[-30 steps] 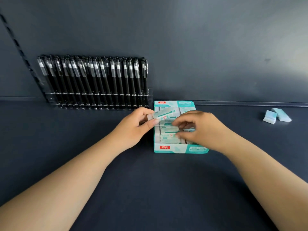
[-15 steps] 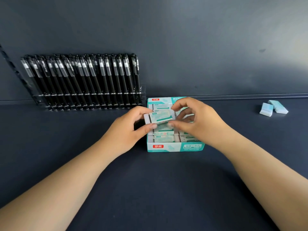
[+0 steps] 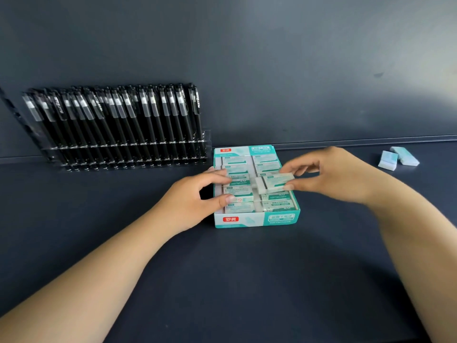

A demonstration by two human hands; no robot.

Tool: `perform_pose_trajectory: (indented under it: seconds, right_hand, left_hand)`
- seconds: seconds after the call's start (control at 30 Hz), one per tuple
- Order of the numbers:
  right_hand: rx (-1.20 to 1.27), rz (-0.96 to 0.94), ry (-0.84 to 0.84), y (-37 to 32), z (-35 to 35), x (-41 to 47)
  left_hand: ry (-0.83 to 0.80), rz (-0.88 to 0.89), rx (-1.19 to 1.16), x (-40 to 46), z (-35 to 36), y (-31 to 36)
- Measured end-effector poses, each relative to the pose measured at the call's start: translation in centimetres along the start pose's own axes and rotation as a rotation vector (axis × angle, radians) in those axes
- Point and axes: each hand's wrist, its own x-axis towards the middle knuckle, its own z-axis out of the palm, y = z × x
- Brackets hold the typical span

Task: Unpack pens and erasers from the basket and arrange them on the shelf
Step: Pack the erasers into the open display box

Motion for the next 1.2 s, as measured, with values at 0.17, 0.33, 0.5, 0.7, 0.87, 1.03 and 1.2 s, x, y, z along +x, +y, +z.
perform_pose_trajectory:
  seconds: [0.17,0.33,0.5,0.7,0.87,1.03,1.2]
  right_hand:
    - [-0.004,0.020,-0.034,0.3,0.0,0.0]
    - [-0.019,-0.004,-0.034,0.0,1.1,0.2]
    - [-0.010,-0.007,-0.018,-0.1,1.5,0.2]
    - [0.053,-0.001,-0.017,0.2,1.6,0.2]
    - [0.152,0.023,-0.031,0.7,1.8,0.3]
    - [0.184,-0.001,-0.004,1.1,2.1,0.4]
    - [0.167,-0.068,-0.020,1.4,0.8,-0.1]
  left_hand:
    - [0.012,-0.001,-0.009,0.0,0.0,-0.1]
    - [0.024,-0.006,-0.036,0.0,0.1,-0.2]
    - [0.019,-0.020,-0.071,0.0,0.2,-0.3]
    - [0.065,-0.048,-0.057,0.1,0.5,-0.6]
    - [0.032,-0.070,-0.063,0.3,0.5,-0.7]
    - [0.033,-0.073,0.031,0.2,0.3,0.1]
    - [0.071,-0.013,0.235,-0.8,0.2,2.6]
